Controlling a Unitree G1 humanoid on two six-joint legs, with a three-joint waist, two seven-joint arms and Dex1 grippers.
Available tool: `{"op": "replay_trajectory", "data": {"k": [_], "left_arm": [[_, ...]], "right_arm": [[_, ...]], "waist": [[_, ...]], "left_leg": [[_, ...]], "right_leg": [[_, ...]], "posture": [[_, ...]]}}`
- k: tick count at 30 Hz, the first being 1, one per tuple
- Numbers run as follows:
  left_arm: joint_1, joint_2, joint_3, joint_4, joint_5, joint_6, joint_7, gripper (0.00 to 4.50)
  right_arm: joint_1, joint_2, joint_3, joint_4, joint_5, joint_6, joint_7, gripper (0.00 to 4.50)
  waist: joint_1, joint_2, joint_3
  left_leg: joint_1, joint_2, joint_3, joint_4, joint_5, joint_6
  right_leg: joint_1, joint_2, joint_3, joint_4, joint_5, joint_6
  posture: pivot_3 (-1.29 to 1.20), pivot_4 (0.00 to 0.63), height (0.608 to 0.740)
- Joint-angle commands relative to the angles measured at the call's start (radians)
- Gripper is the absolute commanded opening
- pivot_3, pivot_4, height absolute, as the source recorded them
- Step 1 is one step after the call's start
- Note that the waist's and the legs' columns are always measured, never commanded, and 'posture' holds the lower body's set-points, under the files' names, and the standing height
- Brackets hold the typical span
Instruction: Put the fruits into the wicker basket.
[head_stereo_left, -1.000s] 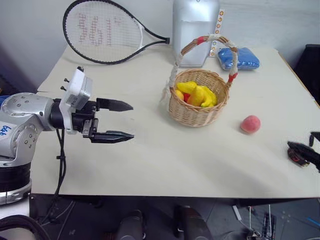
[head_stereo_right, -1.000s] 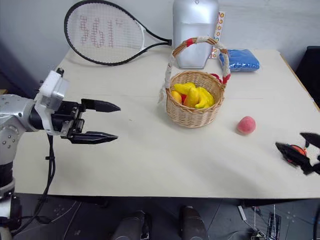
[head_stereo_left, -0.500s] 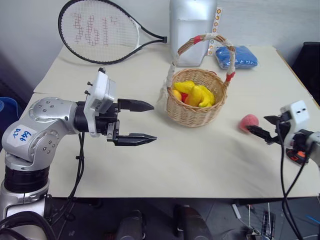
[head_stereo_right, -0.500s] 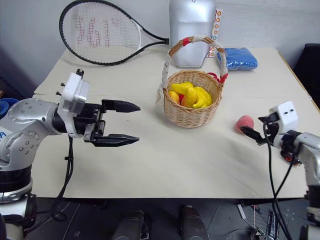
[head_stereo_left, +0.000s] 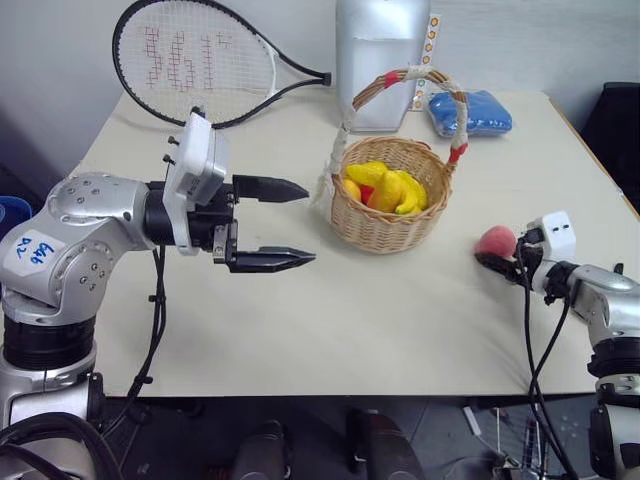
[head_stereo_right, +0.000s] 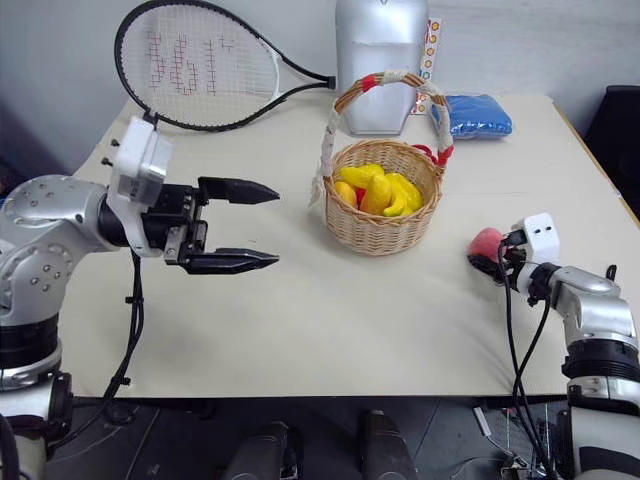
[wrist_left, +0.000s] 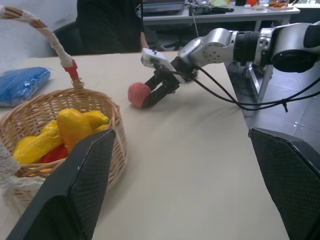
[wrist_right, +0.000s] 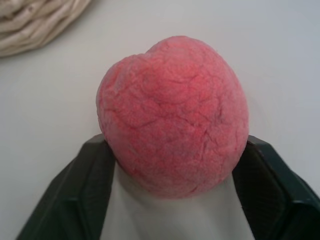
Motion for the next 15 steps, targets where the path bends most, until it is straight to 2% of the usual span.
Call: {"op": "replay_trajectory", "data": {"k": [1,5,8,15], "left_arm": [[0.001,0.019,0.024,0.000,0.011,-0.022,0.018,4.50],[0.016,0.021,0.041,-0.004,0.008,-0.021,0.040,4.50],[0.020,0.016,0.052,-0.009,-0.003,-0.014,0.060,4.50],[0.016,0.011,0.046,-0.015,0.000,-0.020,0.082,4.50]], "right_arm": [[0.059,-0.022,-0.080,-0.197,0.108,0.056,0.072,2.30],[0.114,-0.015,-0.120,-0.432,0.224,0.178,0.080,2.27],[0.054,0.029,-0.095,-0.573,0.298,0.288,0.009,2.27],[-0.207,0.189,0.038,-0.527,0.203,0.339,-0.203,2.27]], "waist": [[0.001,0.000,0.000],[0.000,0.000,0.000],[-0.012,0.000,0.000],[-0.018,0.000,0.000]], "left_leg": [[0.000,0.000,0.000,0.000,0.000,0.000],[0.000,0.001,0.000,0.000,0.000,-0.001],[0.001,0.001,0.000,0.000,0.000,-0.001],[0.001,0.001,-0.001,-0.002,0.000,-0.003]], "right_leg": [[0.000,0.000,0.000,0.000,0.000,0.000],[0.000,0.000,0.000,0.000,0.000,0.000],[0.000,-0.003,0.000,0.001,0.000,0.000],[-0.002,-0.006,-0.002,0.003,-0.002,-0.003]], "posture": [[0.00,0.150,0.740],[0.00,0.150,0.740],[0.00,0.150,0.740],[0.00,0.150,0.740]]}}
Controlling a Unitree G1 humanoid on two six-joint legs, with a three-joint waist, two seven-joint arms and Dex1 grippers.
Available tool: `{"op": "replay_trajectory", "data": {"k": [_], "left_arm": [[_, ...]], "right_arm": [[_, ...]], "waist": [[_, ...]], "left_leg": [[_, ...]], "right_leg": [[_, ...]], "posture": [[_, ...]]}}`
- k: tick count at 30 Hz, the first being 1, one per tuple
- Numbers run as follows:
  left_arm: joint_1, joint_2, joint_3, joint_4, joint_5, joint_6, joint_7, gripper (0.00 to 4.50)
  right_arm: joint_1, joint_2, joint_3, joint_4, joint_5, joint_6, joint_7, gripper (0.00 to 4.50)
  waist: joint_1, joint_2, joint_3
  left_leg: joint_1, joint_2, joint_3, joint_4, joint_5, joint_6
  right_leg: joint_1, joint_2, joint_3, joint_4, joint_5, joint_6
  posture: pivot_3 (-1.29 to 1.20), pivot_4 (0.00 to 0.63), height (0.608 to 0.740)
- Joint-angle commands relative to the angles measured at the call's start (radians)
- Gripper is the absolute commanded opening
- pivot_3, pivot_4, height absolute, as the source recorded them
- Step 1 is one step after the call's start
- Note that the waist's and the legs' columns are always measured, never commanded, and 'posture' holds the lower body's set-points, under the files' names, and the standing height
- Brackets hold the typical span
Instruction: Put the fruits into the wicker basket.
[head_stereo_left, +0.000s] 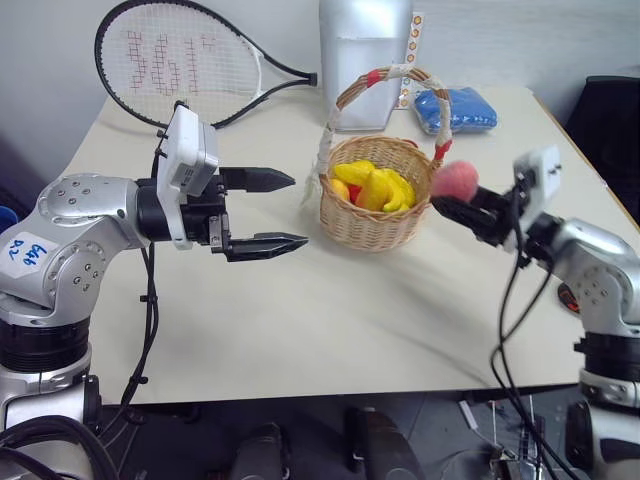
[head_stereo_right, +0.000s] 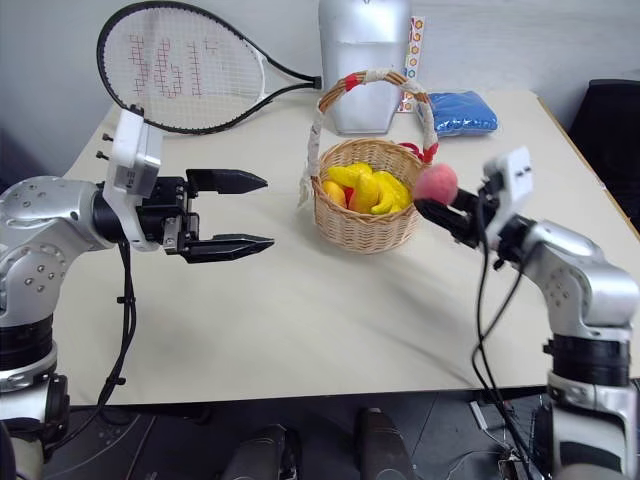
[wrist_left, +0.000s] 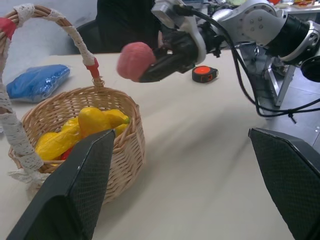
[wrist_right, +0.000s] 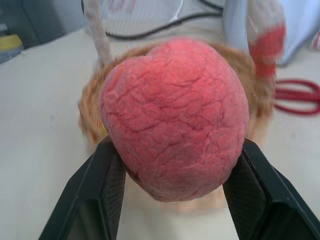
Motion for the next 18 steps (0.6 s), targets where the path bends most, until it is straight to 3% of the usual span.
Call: {"op": "replay_trajectory", "data": {"k": [1,6,7,12,18], "left_arm": [[-0.009,0.005,0.018,-0.018,-0.006,-0.017,0.011,4.50],[-0.015,0.004,0.016,-0.016,-0.003,-0.022,0.020,4.50],[-0.019,0.004,0.017,-0.014,-0.003,-0.022,0.022,4.50],[-0.012,0.008,0.024,-0.017,-0.006,-0.024,0.027,4.50],[-0.012,0.004,0.027,-0.013,-0.010,-0.024,0.031,4.50]], "right_arm": [[-0.086,0.046,0.056,0.020,-0.052,-0.010,-0.064,2.27],[-0.148,0.093,0.131,0.124,-0.139,-0.023,-0.108,2.27],[-0.149,0.096,0.131,0.129,-0.144,-0.026,-0.108,2.98],[-0.134,0.082,0.101,0.084,-0.147,-0.015,-0.112,4.45],[-0.025,-0.010,-0.036,-0.117,-0.037,0.085,-0.073,4.45]], "waist": [[0.001,0.000,0.000],[0.004,0.000,0.000],[0.004,0.000,0.000],[0.003,0.000,0.000],[0.007,0.000,0.000]], "left_leg": [[0.000,0.000,0.000,-0.001,0.000,0.000],[-0.004,-0.001,-0.001,-0.001,-0.001,0.001],[-0.004,-0.002,-0.001,-0.001,-0.001,0.002],[-0.015,-0.002,-0.002,0.002,-0.002,0.004],[-0.019,-0.001,-0.002,0.003,-0.002,0.004]], "right_leg": [[0.000,0.000,0.000,0.000,0.000,0.000],[-0.001,-0.002,-0.002,0.000,0.000,0.000],[-0.001,-0.002,-0.002,0.000,0.000,0.000],[-0.010,-0.002,-0.003,0.000,0.001,0.002],[-0.014,-0.002,-0.007,0.001,0.001,0.002]], "posture": [[0.00,0.150,0.740],[0.00,0.150,0.740],[0.00,0.150,0.740],[0.00,0.150,0.740],[0.00,0.150,0.740]]}}
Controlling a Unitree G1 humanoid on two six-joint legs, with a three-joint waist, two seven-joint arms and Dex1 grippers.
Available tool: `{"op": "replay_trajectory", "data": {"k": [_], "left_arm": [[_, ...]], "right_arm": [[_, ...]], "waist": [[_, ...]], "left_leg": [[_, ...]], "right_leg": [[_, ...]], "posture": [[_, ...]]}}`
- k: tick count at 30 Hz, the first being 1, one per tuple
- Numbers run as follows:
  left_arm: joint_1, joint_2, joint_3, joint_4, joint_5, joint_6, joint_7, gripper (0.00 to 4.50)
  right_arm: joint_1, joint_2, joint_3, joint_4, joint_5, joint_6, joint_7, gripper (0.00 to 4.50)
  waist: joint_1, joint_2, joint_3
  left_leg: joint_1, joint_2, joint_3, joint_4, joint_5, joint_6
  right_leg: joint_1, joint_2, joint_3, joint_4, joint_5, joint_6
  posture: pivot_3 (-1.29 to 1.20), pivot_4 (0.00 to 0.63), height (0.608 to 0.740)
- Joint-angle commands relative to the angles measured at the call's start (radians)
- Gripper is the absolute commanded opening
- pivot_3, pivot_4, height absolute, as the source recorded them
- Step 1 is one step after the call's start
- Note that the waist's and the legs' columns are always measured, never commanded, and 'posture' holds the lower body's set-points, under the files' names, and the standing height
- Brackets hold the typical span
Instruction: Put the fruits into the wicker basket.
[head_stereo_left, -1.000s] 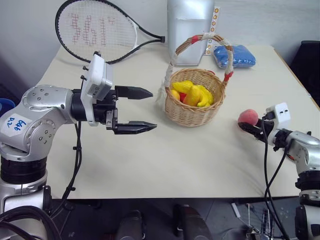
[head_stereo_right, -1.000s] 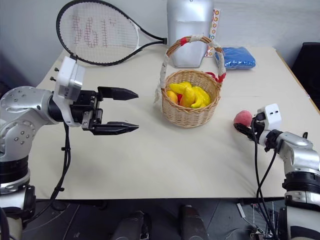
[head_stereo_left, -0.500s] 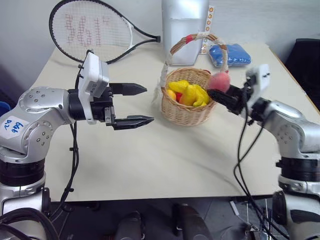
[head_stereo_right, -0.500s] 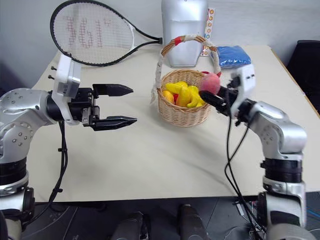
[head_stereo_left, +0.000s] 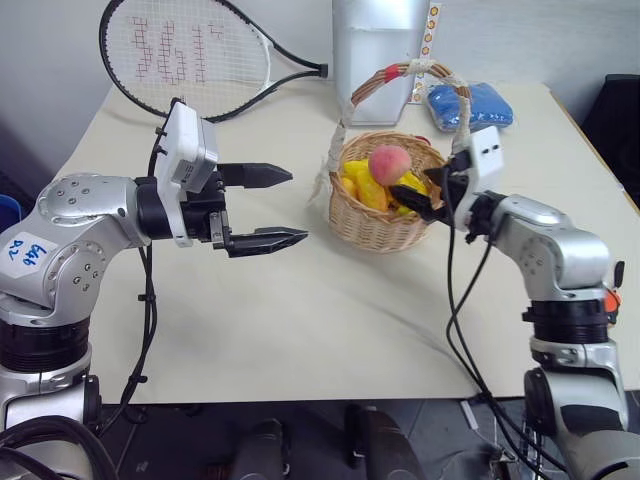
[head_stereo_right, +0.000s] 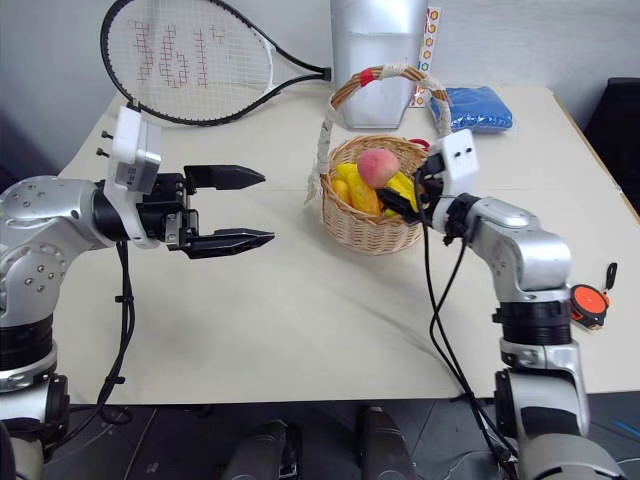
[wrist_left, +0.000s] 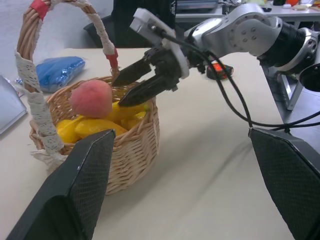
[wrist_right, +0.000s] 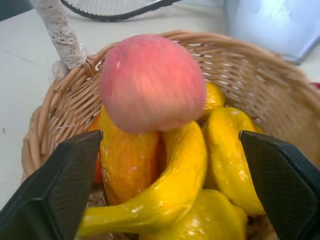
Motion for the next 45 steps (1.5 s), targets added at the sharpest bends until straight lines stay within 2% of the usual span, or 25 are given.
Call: {"op": "replay_trajectory", "data": {"k": [1,4,6,13,15,24,27,31,38,39,45], "left_arm": [[-0.015,0.003,0.024,-0.010,-0.010,-0.020,0.005,4.50],[-0.023,0.000,0.017,0.001,-0.005,-0.027,0.003,4.50],[-0.030,-0.004,0.011,0.009,-0.003,-0.031,0.002,4.50],[-0.056,-0.010,-0.011,0.026,0.005,-0.044,-0.005,4.50],[-0.066,-0.007,-0.018,0.040,0.027,-0.055,-0.001,4.50],[-0.071,0.007,-0.004,0.034,0.029,-0.045,0.003,4.50],[-0.059,0.012,0.002,0.021,0.027,-0.042,0.010,4.50],[-0.045,0.018,0.019,0.004,0.017,-0.030,0.026,4.50],[-0.034,0.018,0.021,-0.001,0.018,-0.031,0.028,4.50],[-0.036,0.016,0.018,0.002,0.020,-0.033,0.027,4.50],[-0.063,-0.002,-0.008,0.033,0.027,-0.049,0.009,4.50]], "right_arm": [[0.047,-0.063,-0.120,-0.139,0.097,0.061,0.031,4.45],[0.109,-0.127,-0.168,-0.181,0.122,0.087,0.057,4.45],[0.117,-0.126,-0.192,-0.140,0.103,0.070,0.016,4.45],[0.000,0.022,-0.121,0.019,0.002,-0.092,-0.107,4.45],[-0.045,0.064,-0.094,0.113,-0.040,-0.164,-0.124,4.45],[-0.267,0.175,-0.022,0.593,-0.208,-0.505,-0.188,4.45],[-0.301,0.183,-0.020,0.685,-0.239,-0.587,-0.199,3.90],[-0.297,0.186,-0.028,0.693,-0.236,-0.632,-0.176,2.64],[-0.231,0.171,-0.045,0.545,-0.206,-0.608,-0.148,0.36],[-0.223,0.168,-0.049,0.521,-0.200,-0.596,-0.149,0.24],[-0.173,0.088,-0.096,0.355,-0.153,-0.508,-0.120,0.24]], "waist": [[0.000,0.000,0.000],[0.000,0.000,0.000],[-0.003,0.000,0.000],[-0.016,0.000,0.000],[-0.013,0.000,0.000],[-0.011,0.000,0.000],[-0.009,0.000,0.000],[-0.010,0.000,0.000],[-0.010,0.000,0.000],[-0.010,0.001,0.001],[-0.008,0.002,0.001]], "left_leg": [[0.000,0.000,0.001,0.000,0.000,0.000],[0.001,-0.001,0.002,0.001,0.000,0.001],[0.001,-0.001,0.003,0.001,0.001,0.002],[0.007,0.001,0.007,0.000,0.003,0.001],[0.007,0.002,0.006,-0.001,0.005,-0.004],[0.003,0.001,0.007,-0.001,0.004,-0.002],[0.003,0.001,0.006,-0.002,0.004,-0.002],[0.003,0.001,0.005,-0.002,0.004,-0.001],[0.003,0.001,0.005,-0.001,0.005,-0.003],[0.003,0.001,0.006,-0.001,0.005,-0.003],[0.003,0.001,0.006,-0.002,0.005,-0.002]], "right_leg": [[0.000,0.000,-0.001,-0.001,0.000,0.000],[0.000,0.000,-0.001,0.000,0.001,0.002],[0.000,0.000,-0.001,-0.001,0.001,0.002],[0.000,0.007,0.002,0.001,0.002,0.002],[0.000,0.009,0.004,0.002,0.002,0.001],[-0.001,0.008,0.008,0.001,0.002,0.002],[-0.001,0.007,0.009,0.001,0.002,0.002],[-0.001,0.005,0.009,0.001,0.002,0.002],[-0.001,0.002,0.008,0.001,0.002,0.002],[-0.001,0.002,0.008,0.001,0.002,0.002],[-0.001,0.002,0.007,0.001,0.002,0.002]], "posture": [[0.00,0.150,0.740],[0.00,0.150,0.740],[0.00,0.150,0.740],[0.00,0.150,0.740],[0.00,0.150,0.740],[0.00,0.150,0.740],[0.00,0.150,0.740],[0.00,0.150,0.740],[0.00,0.150,0.740],[0.00,0.150,0.740],[0.00,0.150,0.740]]}}
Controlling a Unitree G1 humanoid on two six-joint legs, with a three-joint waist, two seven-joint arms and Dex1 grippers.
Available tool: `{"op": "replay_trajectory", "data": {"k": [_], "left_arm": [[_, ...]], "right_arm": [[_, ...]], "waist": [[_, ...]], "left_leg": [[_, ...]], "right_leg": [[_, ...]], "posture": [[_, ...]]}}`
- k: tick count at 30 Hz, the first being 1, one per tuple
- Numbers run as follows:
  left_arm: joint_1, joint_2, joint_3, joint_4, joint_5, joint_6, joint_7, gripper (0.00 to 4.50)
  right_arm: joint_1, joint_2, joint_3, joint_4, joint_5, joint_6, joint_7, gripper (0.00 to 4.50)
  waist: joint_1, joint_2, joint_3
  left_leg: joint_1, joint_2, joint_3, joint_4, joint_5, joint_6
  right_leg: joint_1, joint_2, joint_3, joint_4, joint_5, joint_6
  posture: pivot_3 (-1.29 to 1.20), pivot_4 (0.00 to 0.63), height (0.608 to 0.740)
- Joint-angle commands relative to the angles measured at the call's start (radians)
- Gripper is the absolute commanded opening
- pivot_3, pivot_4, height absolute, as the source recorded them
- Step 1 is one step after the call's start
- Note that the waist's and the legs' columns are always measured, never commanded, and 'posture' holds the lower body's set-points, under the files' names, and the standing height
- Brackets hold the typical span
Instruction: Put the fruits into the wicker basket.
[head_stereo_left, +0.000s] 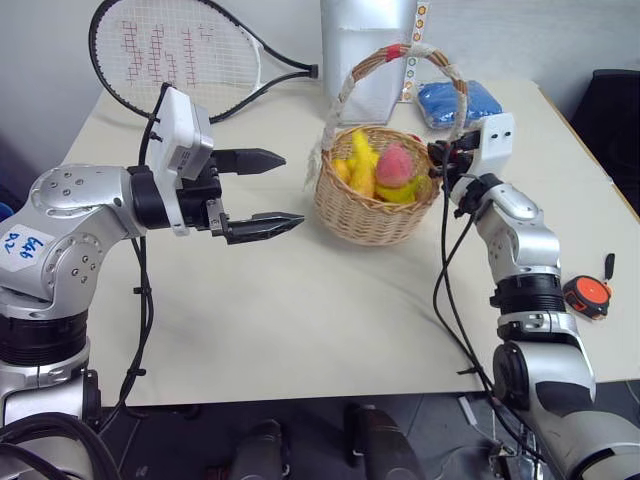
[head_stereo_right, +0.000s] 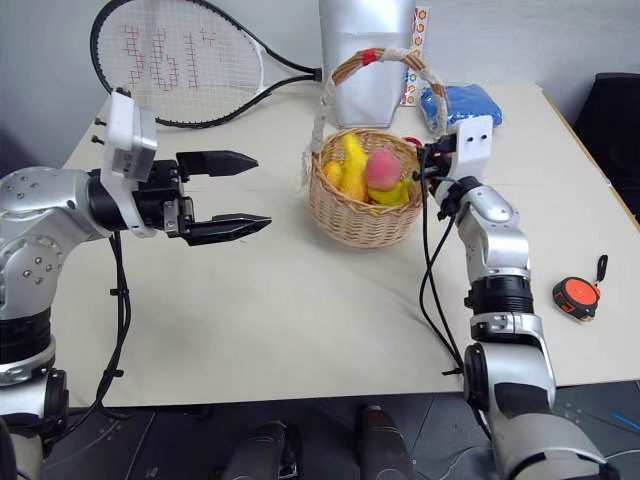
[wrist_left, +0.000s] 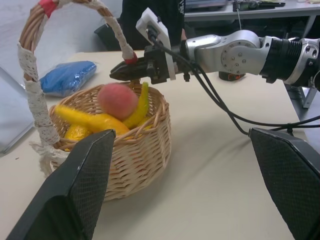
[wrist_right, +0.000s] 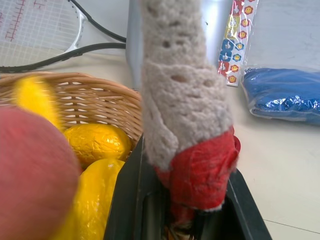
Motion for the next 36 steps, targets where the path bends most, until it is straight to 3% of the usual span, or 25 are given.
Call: {"op": "replay_trajectory", "data": {"k": [1,9,16,24,29,36], "left_arm": [[-0.029,-0.005,0.002,0.000,-0.003,-0.023,-0.012,4.50],[-0.053,-0.051,-0.026,0.034,0.004,-0.046,-0.031,4.50],[-0.069,-0.079,-0.045,0.057,0.015,-0.068,-0.044,4.50],[-0.084,-0.108,-0.044,0.076,0.007,-0.067,-0.043,4.50],[-0.083,-0.138,-0.052,0.092,0.039,-0.118,-0.040,4.50],[-0.083,-0.182,-0.055,0.145,0.066,-0.205,-0.056,4.50]], "right_arm": [[0.002,-0.079,-0.074,-0.147,0.042,0.038,0.007,0.24],[0.151,-0.365,-0.231,-0.176,0.022,0.107,0.015,0.24],[0.204,-0.408,-0.351,-0.013,0.031,0.088,-0.067,0.24],[0.300,-0.374,-0.369,-0.022,0.063,0.087,-0.041,2.81],[0.436,-0.441,-0.413,-0.158,0.104,0.169,0.032,4.44],[0.689,-0.673,-0.627,-0.263,0.182,0.331,0.282,4.44]], "waist": [[0.002,0.000,0.000],[0.020,0.000,0.000],[-0.002,0.001,0.000],[0.000,0.001,0.000],[0.007,0.002,0.000],[0.027,0.004,0.000]], "left_leg": [[0.000,0.000,0.000,0.000,0.000,0.000],[-0.001,-0.003,-0.001,0.001,-0.001,0.003],[0.004,-0.001,0.007,0.001,-0.001,0.003],[0.005,0.001,0.008,0.001,0.000,0.000],[0.005,0.001,0.008,0.001,0.000,0.001],[0.005,-0.001,0.010,0.002,-0.001,0.003]], "right_leg": [[0.000,0.000,0.000,0.000,0.000,0.000],[0.000,0.001,-0.001,-0.001,0.000,0.000],[0.001,0.005,0.001,-0.003,0.001,0.002],[0.000,0.012,0.014,-0.002,0.001,0.002],[0.000,0.012,0.015,-0.002,0.002,0.003],[0.001,0.012,0.015,-0.004,0.003,0.006]], "posture": [[0.00,0.150,0.740],[0.00,0.150,0.740],[0.00,0.150,0.740],[0.00,0.150,0.740],[0.00,0.150,0.740],[0.00,0.150,0.740]]}}
